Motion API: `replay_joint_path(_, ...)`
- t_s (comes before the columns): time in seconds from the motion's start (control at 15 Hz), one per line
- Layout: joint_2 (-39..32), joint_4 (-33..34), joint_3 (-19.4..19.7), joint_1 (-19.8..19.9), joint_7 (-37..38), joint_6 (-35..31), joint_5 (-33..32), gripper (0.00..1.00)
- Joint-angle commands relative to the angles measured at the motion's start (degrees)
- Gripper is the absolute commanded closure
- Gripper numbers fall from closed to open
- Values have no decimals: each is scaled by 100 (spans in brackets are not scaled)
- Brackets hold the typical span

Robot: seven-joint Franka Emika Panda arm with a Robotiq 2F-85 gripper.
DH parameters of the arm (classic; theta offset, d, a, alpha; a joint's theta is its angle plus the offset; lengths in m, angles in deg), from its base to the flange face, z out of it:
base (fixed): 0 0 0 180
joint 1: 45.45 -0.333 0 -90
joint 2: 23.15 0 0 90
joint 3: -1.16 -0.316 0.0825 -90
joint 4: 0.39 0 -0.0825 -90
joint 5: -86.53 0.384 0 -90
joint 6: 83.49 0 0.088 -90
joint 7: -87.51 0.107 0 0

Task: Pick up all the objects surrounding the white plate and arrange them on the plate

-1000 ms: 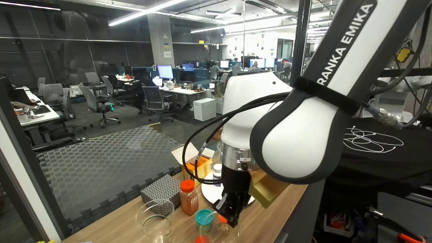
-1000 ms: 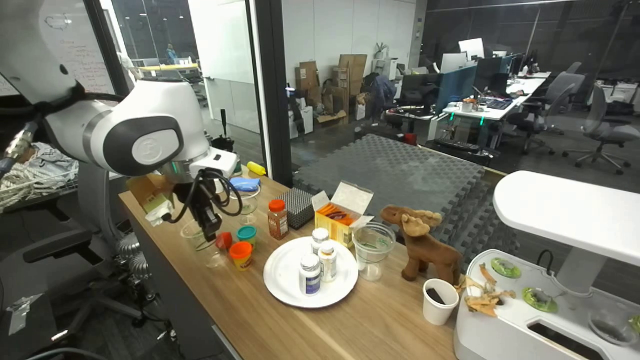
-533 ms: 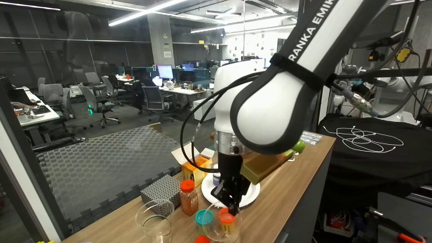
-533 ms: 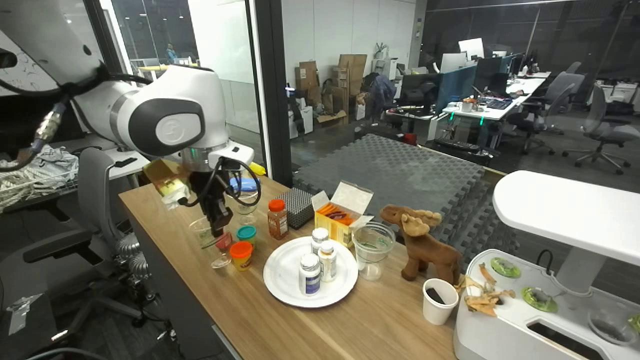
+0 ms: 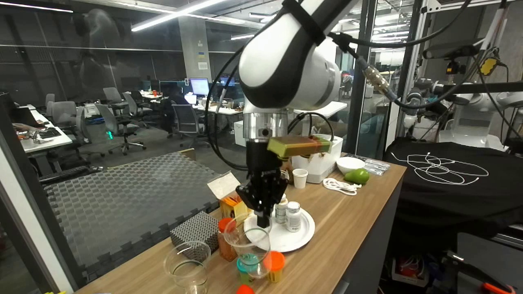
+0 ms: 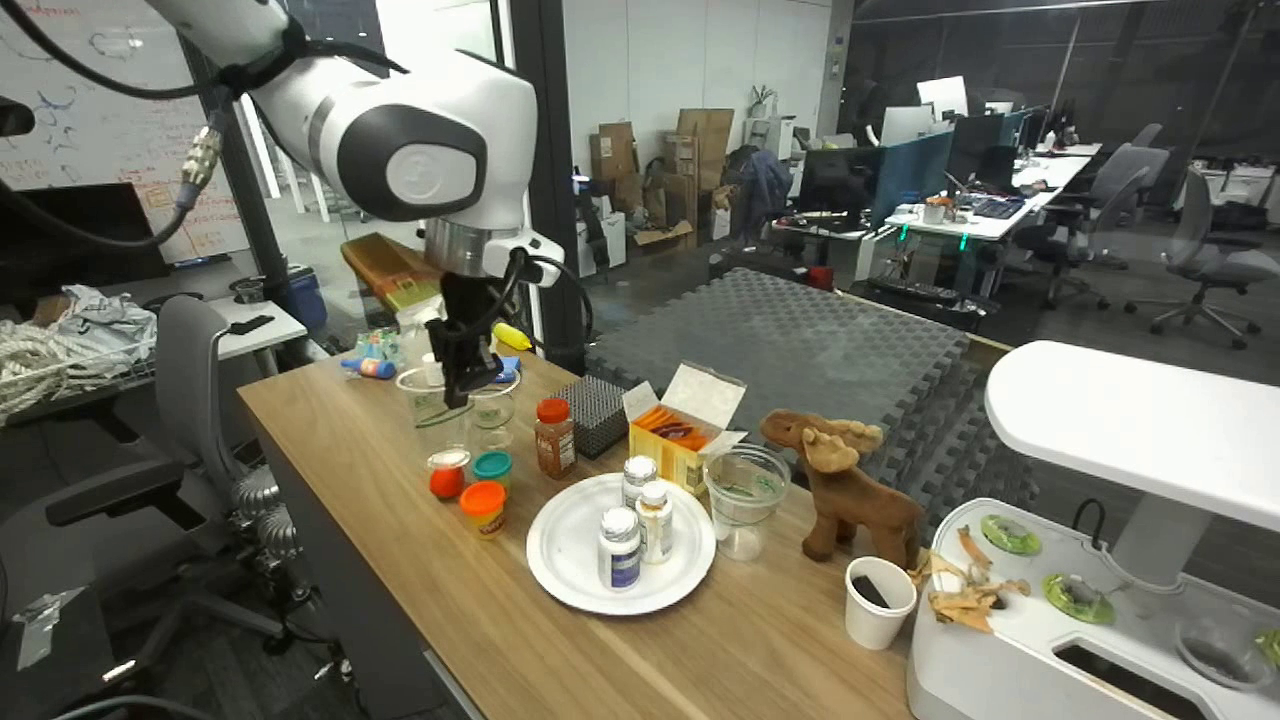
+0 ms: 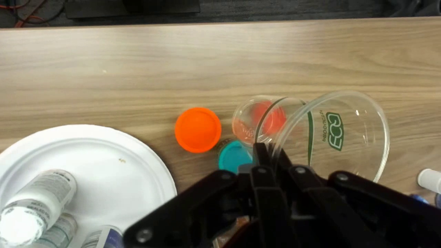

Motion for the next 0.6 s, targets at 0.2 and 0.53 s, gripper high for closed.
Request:
replay_joint_path(0.2,-274,1164,-130,59,-252,855,537,99)
replay_joint_path(0.53,-611,1655,-220,-3,-199,882,730,99)
